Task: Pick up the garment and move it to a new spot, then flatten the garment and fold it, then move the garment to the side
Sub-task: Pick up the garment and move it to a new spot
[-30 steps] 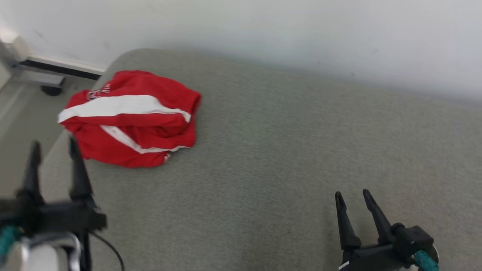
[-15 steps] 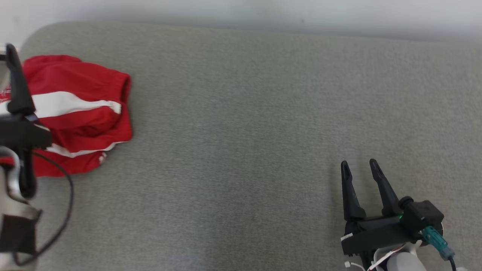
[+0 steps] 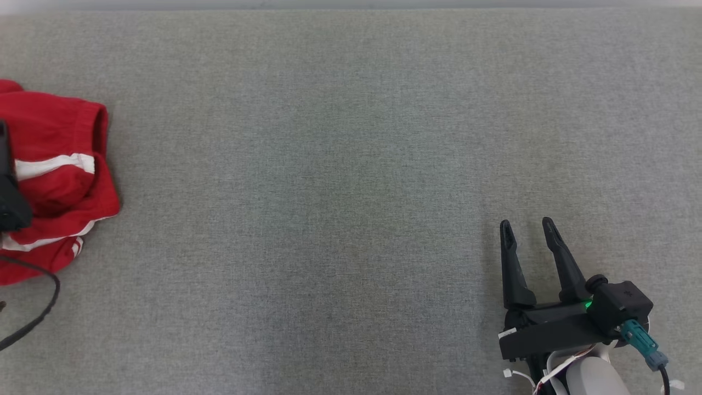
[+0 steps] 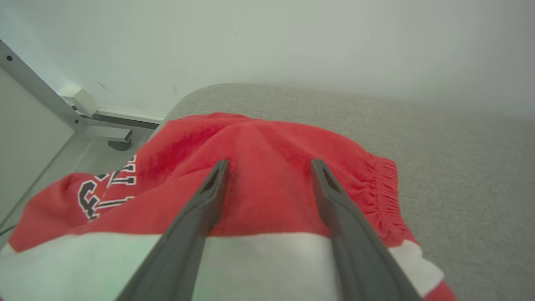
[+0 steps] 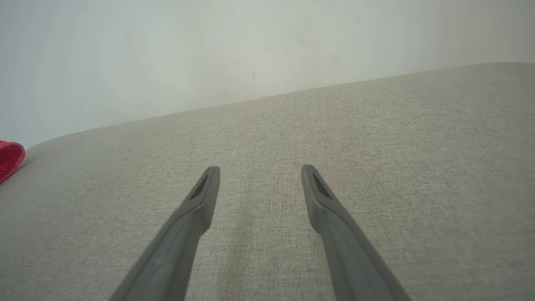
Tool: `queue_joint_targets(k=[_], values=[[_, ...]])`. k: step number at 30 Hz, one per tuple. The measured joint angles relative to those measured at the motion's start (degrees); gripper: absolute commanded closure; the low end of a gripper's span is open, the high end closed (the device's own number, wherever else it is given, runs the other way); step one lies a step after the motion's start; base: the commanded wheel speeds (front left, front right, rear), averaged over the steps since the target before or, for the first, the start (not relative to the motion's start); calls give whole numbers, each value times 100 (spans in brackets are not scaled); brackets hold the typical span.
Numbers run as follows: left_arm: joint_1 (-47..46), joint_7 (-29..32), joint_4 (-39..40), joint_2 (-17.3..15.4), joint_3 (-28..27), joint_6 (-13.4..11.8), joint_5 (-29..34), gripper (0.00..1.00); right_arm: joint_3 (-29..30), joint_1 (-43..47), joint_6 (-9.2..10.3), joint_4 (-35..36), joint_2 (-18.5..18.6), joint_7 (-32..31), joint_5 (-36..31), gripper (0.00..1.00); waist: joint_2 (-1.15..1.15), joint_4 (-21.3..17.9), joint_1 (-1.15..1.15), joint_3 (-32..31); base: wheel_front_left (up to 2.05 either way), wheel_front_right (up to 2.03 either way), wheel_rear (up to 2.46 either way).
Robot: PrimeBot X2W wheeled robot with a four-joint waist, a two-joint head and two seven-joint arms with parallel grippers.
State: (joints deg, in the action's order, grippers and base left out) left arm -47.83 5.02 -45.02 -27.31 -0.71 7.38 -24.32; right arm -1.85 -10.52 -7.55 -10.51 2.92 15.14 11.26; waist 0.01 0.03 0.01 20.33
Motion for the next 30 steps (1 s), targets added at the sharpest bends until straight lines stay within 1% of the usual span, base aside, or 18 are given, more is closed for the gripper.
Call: queue_joint_targets(k=[3,7,10,11,12,14,19,22,26,30], values=[[-65,355,-271,-24,26,-1,-71,0,-7,3,0,-5,0,0,19,0,0,-39,0,-22,0,0,0],[-70,879,-653,-132,124,-109,-41,0,-55,4,0,-9,1,0,20,0,0,-79,0,-68,0,0,0],[-92,942,-759,-149,146,-241,-26,0,-74,4,0,-10,-2,0,22,0,0,-120,0,-100,0,0,0],[-92,939,-777,-152,167,-264,-7,93,-68,4,0,-10,0,0,22,0,0,-130,-1,-113,0,0,0],[-93,921,-803,-158,190,-293,21,100,-66,5,0,-8,1,0,22,0,0,-139,-1,-127,0,0,0],[-91,938,-859,-162,221,-288,31,100,-57,29,0,-11,0,0,22,0,0,-149,-1,-157,0,0,0],[-104,435,-750,-190,347,-279,138,100,0,149,0,-20,-2,0,20,0,-1,-139,-1,-268,0,0,0],[-193,63,-560,-160,409,-248,179,100,32,246,0,-30,2,-1,4,0,0,-91,-1,-368,0,0,0],[-331,-467,-225,-204,441,-233,292,100,12,291,0,-35,0,0,-10,0,-1,-16,-1,-509,0,0,0],[-468,-792,222,-191,467,-199,304,100,8,363,0,-49,0,0,-9,0,-1,37,-1,-647,0,0,0]])
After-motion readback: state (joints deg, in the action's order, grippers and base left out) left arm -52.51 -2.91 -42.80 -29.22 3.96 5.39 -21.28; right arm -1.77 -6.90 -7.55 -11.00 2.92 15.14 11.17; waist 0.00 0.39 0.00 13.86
